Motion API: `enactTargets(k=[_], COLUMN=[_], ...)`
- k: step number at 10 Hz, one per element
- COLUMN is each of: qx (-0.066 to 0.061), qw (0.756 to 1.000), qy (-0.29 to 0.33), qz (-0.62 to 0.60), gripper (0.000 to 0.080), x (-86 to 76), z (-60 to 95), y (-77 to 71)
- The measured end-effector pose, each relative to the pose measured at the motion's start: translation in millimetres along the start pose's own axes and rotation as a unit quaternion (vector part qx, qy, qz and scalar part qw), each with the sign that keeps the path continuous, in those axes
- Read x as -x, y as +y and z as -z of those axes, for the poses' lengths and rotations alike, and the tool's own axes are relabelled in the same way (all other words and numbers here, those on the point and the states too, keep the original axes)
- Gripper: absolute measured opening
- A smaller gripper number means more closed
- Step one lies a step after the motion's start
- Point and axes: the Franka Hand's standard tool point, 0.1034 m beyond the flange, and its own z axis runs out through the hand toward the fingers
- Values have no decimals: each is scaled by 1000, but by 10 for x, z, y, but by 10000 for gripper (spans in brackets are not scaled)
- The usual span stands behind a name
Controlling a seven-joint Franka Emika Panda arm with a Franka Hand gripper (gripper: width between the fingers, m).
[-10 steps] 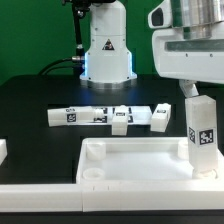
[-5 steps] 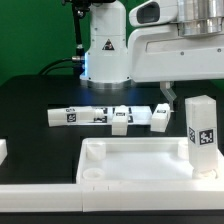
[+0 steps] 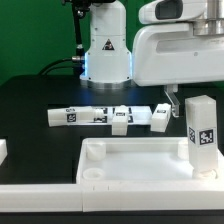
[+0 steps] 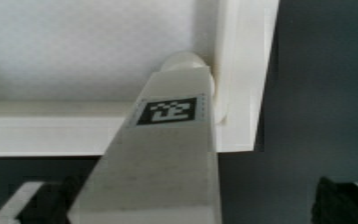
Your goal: Assemble desk
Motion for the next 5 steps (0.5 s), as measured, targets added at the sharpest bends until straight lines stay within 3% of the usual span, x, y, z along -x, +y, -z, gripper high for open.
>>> enactTargets(k=[1,3,5], qx=[-1,-1,1], qw=[1000,995,979], qy=[0,0,-1], qz=[-31,-102,-203], gripper=[525,282,284], x=[1,2,10], z=[0,-1,-5], y=[-4,-7,-7])
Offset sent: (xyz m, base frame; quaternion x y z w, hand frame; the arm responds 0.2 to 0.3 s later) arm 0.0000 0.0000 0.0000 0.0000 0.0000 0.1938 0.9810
